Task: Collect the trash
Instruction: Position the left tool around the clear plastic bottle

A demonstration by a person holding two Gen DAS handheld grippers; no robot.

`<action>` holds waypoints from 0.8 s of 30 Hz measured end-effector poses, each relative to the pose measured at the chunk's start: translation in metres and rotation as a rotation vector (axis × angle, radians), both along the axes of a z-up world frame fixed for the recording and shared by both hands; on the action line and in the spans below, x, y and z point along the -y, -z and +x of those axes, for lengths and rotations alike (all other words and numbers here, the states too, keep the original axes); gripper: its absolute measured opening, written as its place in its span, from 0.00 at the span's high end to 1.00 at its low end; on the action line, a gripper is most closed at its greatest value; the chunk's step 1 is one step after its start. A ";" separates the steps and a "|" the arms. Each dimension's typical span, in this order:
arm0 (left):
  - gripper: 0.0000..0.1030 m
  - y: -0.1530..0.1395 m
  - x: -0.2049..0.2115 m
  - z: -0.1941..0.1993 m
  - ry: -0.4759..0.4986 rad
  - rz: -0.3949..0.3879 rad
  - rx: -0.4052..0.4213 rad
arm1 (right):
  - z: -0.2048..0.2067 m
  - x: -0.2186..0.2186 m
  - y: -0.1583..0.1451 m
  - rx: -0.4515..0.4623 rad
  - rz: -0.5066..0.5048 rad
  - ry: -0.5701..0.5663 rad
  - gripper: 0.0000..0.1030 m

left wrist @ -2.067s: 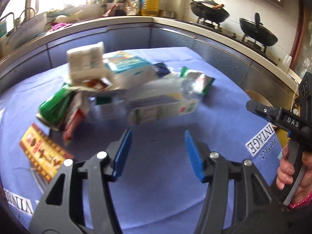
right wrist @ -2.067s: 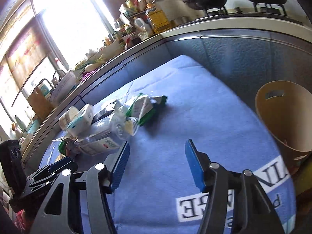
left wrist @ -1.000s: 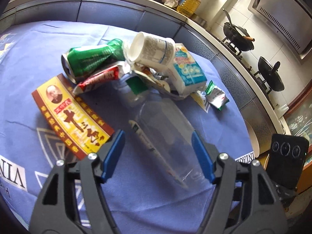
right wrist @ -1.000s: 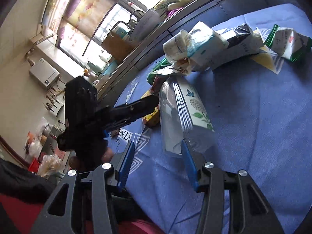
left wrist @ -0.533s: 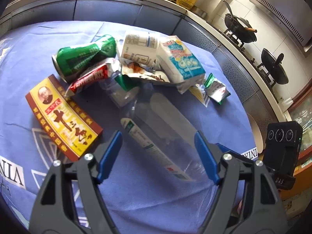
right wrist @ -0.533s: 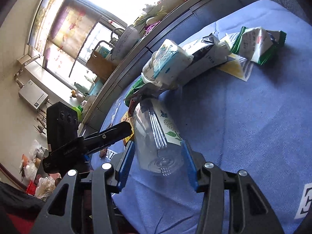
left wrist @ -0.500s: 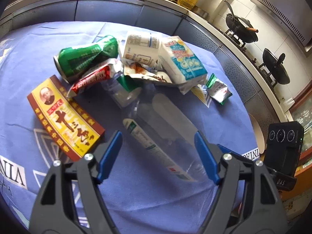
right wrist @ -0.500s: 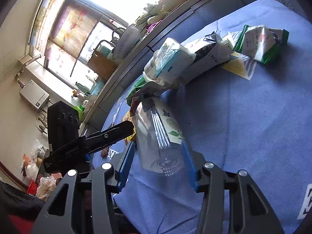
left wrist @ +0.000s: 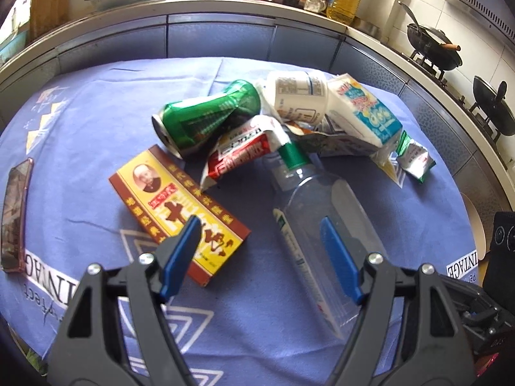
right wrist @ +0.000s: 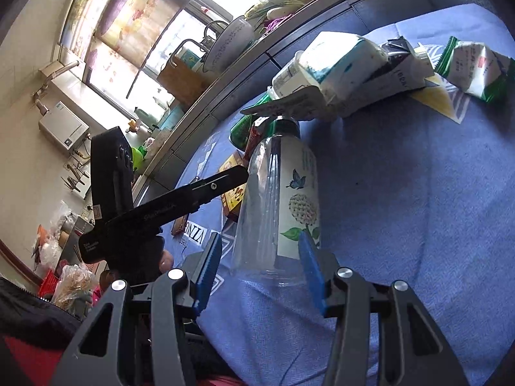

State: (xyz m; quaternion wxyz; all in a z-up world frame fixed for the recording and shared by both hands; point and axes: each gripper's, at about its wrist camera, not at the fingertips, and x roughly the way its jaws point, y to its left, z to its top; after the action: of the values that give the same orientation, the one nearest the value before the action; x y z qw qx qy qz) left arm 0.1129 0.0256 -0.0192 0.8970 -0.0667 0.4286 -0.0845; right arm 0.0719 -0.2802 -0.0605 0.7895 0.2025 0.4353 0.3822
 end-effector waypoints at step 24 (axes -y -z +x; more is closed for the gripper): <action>0.29 0.007 -0.030 -0.006 -0.073 0.063 -0.006 | -0.008 -0.047 -0.006 0.015 -0.019 -0.096 0.51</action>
State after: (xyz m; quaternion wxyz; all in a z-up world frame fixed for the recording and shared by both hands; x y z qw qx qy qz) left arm 0.1066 0.0553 -0.0264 0.8999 -0.0542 0.4310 -0.0378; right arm 0.0644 -0.2330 -0.0548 0.7754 0.1710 0.4422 0.4171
